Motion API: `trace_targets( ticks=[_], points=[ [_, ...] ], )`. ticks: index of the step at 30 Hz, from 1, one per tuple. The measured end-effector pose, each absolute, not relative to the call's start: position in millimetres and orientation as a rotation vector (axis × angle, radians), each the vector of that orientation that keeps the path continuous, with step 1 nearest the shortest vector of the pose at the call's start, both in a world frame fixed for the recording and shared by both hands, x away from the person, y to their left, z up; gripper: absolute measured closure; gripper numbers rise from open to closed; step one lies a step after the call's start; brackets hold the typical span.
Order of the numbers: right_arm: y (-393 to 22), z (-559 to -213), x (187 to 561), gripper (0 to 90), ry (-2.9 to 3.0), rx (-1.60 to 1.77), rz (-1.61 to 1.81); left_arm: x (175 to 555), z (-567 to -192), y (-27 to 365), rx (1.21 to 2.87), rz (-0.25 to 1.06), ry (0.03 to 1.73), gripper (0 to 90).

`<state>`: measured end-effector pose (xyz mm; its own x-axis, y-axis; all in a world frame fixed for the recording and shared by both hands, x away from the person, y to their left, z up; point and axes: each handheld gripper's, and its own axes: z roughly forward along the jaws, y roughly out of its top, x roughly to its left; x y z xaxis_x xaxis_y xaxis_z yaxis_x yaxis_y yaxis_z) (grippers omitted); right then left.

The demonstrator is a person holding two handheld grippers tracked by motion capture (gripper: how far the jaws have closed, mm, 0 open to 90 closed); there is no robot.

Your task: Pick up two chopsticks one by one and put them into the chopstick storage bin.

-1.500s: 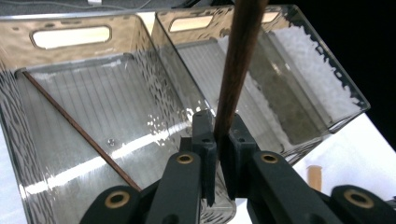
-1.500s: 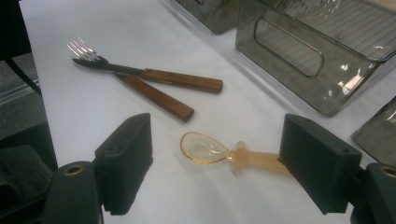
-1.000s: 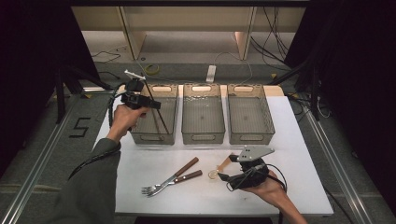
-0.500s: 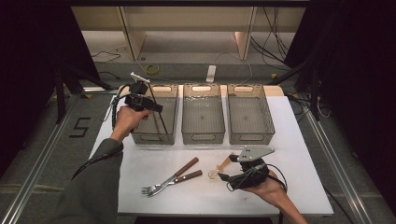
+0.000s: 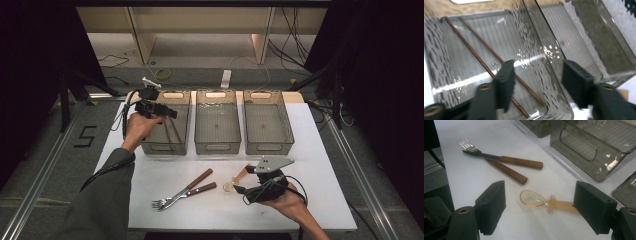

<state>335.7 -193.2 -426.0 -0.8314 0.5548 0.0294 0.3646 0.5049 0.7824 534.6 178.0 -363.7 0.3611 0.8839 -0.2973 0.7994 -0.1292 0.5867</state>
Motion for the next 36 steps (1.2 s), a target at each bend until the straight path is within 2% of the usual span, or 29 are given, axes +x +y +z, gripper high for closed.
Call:
trace_targets(
  ticks=[5, 14, 23, 36],
  points=[
    [-193, -426, 336, 26.3, 2.519, 0.788, 1.232, 530, -356, 176, 1.925, 0.173, 1.429, 29.9],
    [-198, -426, 340, 26.4, 2.502, 0.828, 1.216, 496, -347, 172, 1.858, 0.166, 1.302, 22.7],
    [-203, -425, 345, 26.4, 2.493, 0.833, 1.207, 452, -349, 169, 1.785, 0.176, 1.177, 19.9],
    [-204, -423, 374, 24.0, 2.644, 0.701, 1.073, 412, -375, 166, 1.821, 0.185, 1.087, 17.0]
  ],
)
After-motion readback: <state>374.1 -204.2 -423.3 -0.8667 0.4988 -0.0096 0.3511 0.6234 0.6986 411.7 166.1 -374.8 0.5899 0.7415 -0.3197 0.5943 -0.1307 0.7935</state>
